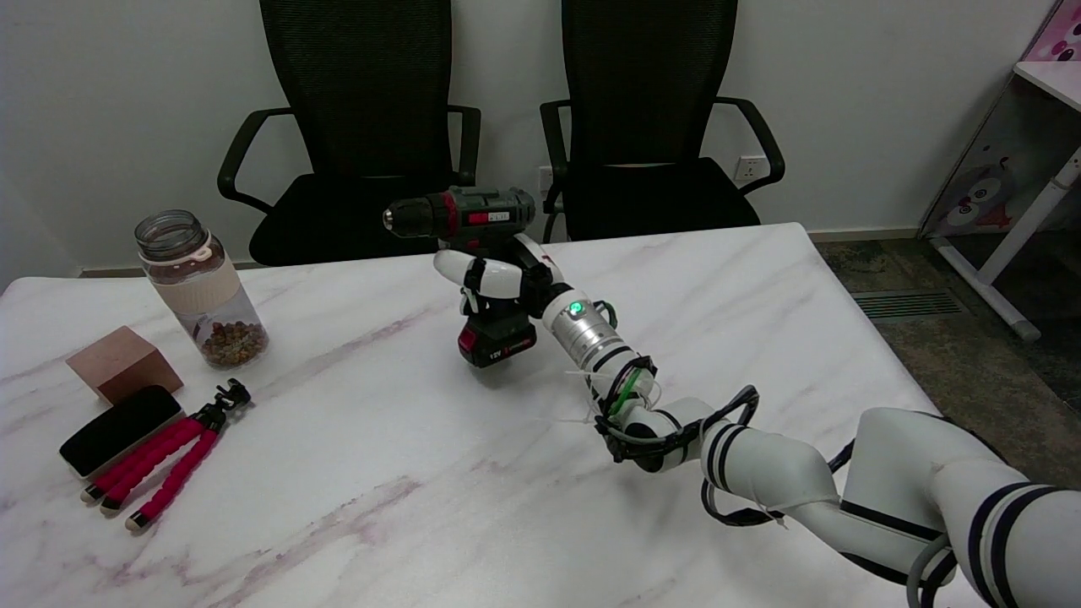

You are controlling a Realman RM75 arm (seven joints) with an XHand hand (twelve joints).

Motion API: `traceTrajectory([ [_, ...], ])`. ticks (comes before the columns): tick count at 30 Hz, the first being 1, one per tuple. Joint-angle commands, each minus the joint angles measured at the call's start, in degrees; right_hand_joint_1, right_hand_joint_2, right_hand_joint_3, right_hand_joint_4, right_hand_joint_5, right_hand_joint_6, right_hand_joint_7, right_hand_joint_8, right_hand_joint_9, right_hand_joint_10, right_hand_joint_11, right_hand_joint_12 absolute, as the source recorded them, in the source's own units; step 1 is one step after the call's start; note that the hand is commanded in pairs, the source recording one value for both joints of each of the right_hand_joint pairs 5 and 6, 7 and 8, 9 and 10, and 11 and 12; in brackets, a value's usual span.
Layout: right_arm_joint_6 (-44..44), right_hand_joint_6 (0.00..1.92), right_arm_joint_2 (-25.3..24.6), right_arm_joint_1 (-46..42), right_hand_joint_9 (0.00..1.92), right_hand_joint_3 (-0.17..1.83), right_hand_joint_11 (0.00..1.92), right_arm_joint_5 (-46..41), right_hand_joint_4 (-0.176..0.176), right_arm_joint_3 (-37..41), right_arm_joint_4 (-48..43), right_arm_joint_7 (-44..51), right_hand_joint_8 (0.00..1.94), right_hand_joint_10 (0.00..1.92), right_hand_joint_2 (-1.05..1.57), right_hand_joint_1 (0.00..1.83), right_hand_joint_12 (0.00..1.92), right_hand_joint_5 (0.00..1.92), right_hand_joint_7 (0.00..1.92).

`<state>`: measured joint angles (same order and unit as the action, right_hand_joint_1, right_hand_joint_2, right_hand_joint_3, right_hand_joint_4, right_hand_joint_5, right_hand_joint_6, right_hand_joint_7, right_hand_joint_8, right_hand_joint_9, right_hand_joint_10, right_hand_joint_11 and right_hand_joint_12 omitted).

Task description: Pick up the power screwdriver.

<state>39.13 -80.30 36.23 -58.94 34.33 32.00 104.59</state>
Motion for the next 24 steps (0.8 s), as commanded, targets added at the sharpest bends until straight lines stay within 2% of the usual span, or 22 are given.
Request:
traceTrajectory([
  [1,0.2,1.92,2.3,1.6,1.92,1.04,1.71,0.3,0.176,0.0,4.6,0.0,1.92,1.92,0.69,0.85,1.71,1.92,1.92],
  [14,2.0,1.92,7.3,5.2,1.92,1.03,1.91,0.3,0.176,0.6,12.3,2.2,1.92,1.92,0.85,0.84,1.91,1.92,1.92],
  [24,2.1,1.92,11.5,9.2,1.92,1.03,1.92,-0.2,0.176,0.8,17.8,7.5,1.92,1.92,0.91,0.84,1.92,1.92,1.92],
])
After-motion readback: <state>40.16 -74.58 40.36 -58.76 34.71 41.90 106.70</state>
